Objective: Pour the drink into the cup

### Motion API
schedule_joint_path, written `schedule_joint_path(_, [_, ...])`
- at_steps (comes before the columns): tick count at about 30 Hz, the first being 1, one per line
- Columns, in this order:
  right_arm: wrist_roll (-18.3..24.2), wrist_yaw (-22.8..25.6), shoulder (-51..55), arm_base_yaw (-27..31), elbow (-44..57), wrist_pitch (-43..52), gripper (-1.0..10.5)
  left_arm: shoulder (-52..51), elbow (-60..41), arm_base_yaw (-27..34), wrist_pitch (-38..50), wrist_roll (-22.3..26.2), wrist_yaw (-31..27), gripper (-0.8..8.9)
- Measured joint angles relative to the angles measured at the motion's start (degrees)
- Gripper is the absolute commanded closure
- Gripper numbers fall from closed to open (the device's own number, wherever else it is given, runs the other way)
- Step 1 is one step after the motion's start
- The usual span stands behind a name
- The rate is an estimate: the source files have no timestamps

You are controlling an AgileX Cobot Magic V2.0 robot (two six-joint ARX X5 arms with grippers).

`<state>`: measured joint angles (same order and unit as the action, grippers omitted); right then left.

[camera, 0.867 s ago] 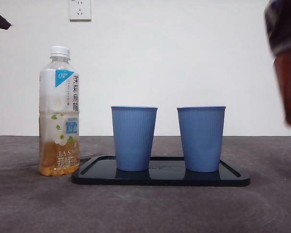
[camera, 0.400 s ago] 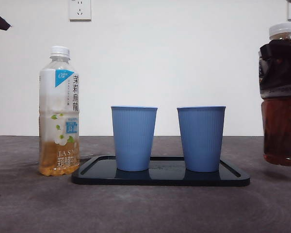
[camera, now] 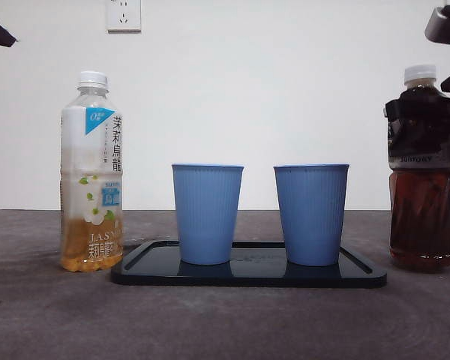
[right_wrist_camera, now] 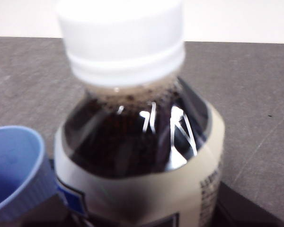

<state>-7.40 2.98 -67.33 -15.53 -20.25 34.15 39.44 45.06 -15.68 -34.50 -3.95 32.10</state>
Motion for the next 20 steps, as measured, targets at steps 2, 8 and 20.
schedule_joint_path(2, [-0.3,0.0,-1.0,0.3,0.0,0.9,7.7,0.1,0.0,0.0,0.0,0.0,0.0,3.17])
schedule_joint_path(8, [-0.6,-0.2,-2.2,0.9,0.0,2.3,7.6,1.0,0.0,0.0,0.0,0.0,0.0,3.17])
schedule_joint_path(20, [-0.6,0.0,-2.1,1.0,-0.2,3.1,5.7,1.5,0.0,0.0,0.0,0.0,0.0,3.17])
